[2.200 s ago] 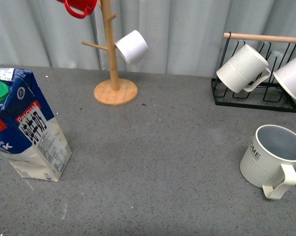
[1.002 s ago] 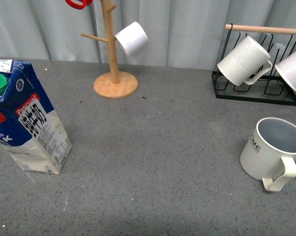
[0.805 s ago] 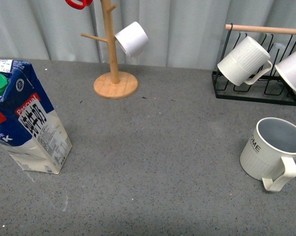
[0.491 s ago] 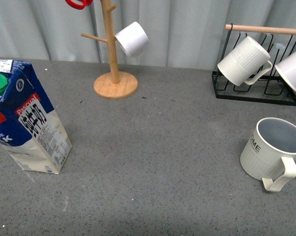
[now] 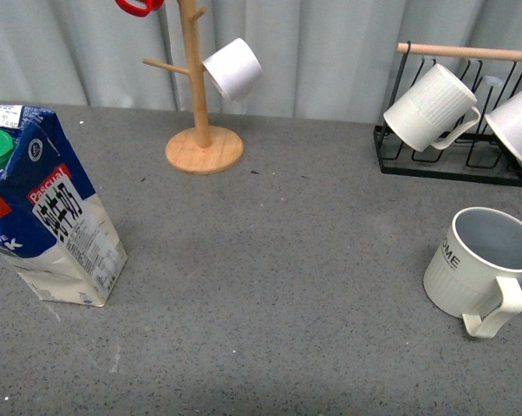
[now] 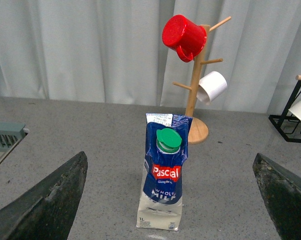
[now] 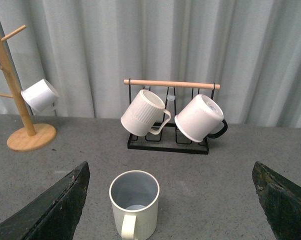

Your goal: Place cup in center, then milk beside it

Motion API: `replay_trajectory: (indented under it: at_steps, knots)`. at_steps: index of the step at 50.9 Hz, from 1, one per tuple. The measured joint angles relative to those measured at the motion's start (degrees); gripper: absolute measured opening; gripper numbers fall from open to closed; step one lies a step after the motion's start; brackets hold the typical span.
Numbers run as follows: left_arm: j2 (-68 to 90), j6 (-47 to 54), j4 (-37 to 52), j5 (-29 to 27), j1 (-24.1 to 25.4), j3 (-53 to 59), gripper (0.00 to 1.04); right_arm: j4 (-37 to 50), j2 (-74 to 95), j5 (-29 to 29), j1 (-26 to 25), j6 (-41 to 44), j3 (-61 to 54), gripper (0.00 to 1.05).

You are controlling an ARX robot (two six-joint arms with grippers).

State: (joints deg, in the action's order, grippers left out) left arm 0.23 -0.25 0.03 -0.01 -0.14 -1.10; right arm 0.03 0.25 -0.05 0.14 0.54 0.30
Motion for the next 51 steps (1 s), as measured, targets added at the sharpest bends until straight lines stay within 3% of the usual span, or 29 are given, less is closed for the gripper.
replay_trajectory:
  at_steps: [51]
  knots:
    - [0.00, 0.00, 0.00, 0.00, 0.00, 0.00, 0.98, 0.00, 0.00, 0.00, 0.00, 0.00, 0.00, 0.95]
